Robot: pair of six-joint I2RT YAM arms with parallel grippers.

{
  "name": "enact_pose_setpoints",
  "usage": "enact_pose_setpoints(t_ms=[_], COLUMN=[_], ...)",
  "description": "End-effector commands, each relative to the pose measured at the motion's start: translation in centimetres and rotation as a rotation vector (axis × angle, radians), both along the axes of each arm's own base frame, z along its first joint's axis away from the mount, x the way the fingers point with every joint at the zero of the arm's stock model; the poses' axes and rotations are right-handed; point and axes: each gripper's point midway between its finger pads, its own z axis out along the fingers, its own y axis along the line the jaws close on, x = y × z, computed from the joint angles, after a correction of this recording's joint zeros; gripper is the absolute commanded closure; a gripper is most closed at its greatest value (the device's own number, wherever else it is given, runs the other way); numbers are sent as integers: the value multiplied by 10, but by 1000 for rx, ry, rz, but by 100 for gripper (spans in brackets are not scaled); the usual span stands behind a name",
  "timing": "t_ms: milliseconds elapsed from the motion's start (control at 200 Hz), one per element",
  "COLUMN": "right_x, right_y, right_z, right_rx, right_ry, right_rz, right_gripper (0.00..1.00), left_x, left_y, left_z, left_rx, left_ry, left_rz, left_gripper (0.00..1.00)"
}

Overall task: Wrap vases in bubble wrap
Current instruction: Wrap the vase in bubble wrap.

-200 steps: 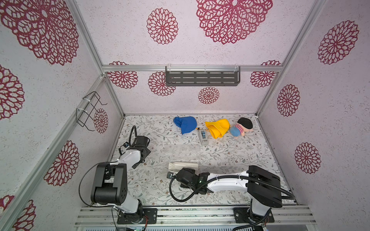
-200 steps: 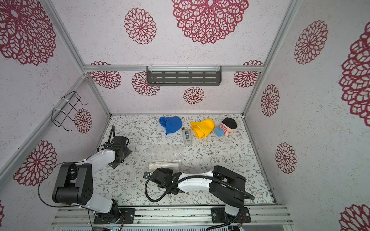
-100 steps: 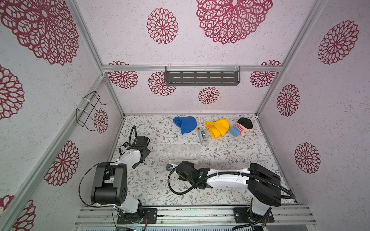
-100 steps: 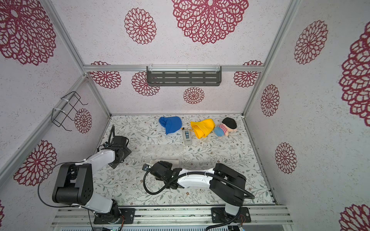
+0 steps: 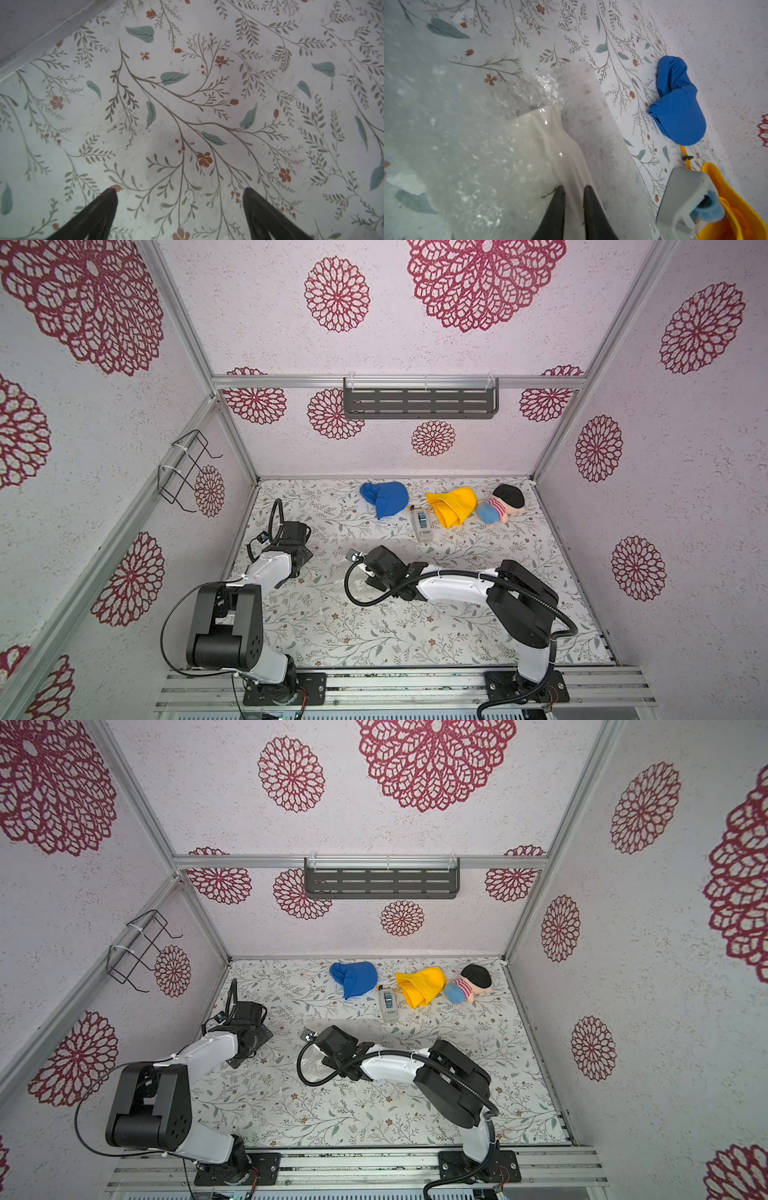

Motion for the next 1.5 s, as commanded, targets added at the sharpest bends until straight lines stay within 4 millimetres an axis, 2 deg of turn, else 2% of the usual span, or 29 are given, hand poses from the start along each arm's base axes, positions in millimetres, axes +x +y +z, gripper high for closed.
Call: enact_pose_setpoints(t_ms=[0,125,310,435,600,756,901,1051,1301,1496], right_x=[-6,-3,4,10,17,17,27,26,15,9], right_y=[-1,-5,-11,-21,-31,-34,-44,-44,-44,-48], right_z=[-15,-24,-22,-30,-42,-53,-58,-60,-54,-51], right_rx=[56,147,231,258,330,378,457,500,554,587], right_ry=[159,296,371,406,506,583,647,699,724,716], right_rz=[17,20,6,-22,-54,-71,-135,-130,-109,-108], right_gripper=[80,80,80,80,80,80,79,78,76,75], left_x=[7,-5,-42,-61,-68,-60,-53,-43,-11,8], left_y=[-9,-33,-70,-86,-98,-116,-130,-143,-167,-181], left_z=[27,38,58,64,71,80,76,64,51,22], left_rx=[62,18,70,62,86,101,127,142,155,116], left_ry=[-55,-27,20,9,5,2,35,74,103,154], left_rz=[-83,-176,-263,-293,-343,-391,-418,-433,-449,-464], left_gripper=[3,5,5,5,4,2,1,0,2,3])
